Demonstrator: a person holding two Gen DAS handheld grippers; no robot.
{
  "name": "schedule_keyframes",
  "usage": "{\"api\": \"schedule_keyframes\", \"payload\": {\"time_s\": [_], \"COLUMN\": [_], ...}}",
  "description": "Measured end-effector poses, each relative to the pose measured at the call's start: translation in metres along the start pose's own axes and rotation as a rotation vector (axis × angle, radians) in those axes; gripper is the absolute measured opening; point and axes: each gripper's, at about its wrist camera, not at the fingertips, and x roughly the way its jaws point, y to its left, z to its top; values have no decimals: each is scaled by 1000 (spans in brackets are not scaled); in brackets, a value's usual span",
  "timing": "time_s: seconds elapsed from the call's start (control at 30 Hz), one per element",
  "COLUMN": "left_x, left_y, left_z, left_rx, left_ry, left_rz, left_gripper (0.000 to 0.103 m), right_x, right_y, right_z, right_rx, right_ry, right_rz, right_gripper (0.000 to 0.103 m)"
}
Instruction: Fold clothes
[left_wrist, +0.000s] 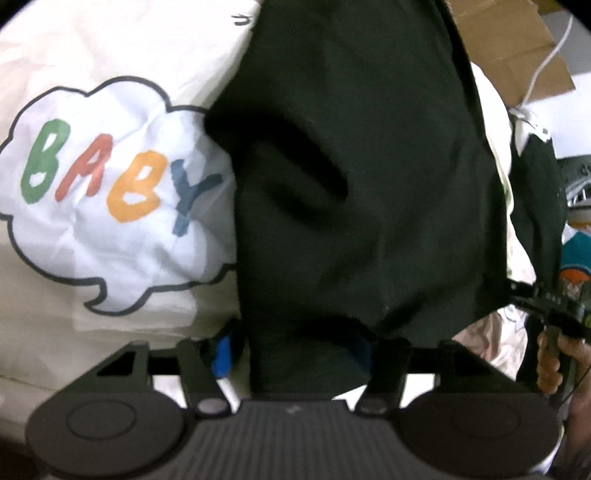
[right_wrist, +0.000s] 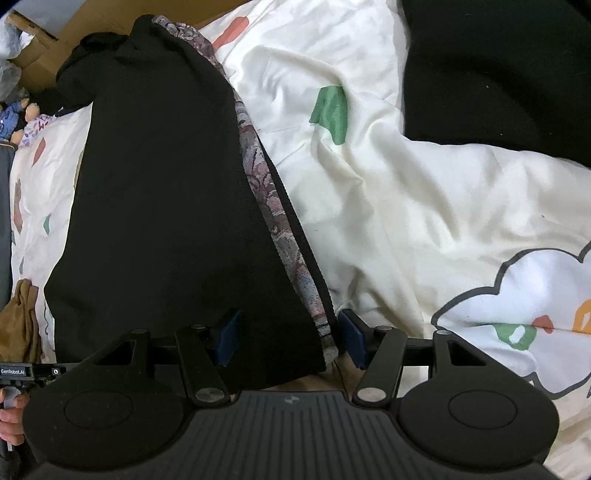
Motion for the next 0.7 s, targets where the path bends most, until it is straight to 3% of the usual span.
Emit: {"api": "schedule_keyframes", "payload": {"time_s": [0.03, 0.13, 0.23, 0.33, 0.57, 0.7], "left_x": [1, 6, 7, -1, -28, -53], "left_y": [1, -3, -4, -8, -22, -26], "left_z": [0, -1, -4, -6, -3, 2], "left_rx": [-18, -23, -27, -5, 35, 88], "left_ry": [5, -19, -33, -33, -45, -60], "left_rz": [-22, 22, 30, 38, 58, 64], "left_gripper": [22, 21, 16, 11, 8, 8], "right_x": [0, 0, -1, -1, -20, -40], "right_y": [1, 3, 6, 8, 18, 27], "right_z": [0, 1, 1, -1, -7, -11], "right_rx": [3, 15, 23, 28, -28, -32], "right_ry": [2, 11, 22, 27, -10, -40], "right_rz": [-3, 2, 18, 17, 25, 75], "right_gripper": [50, 37, 34, 16, 11, 11]}}
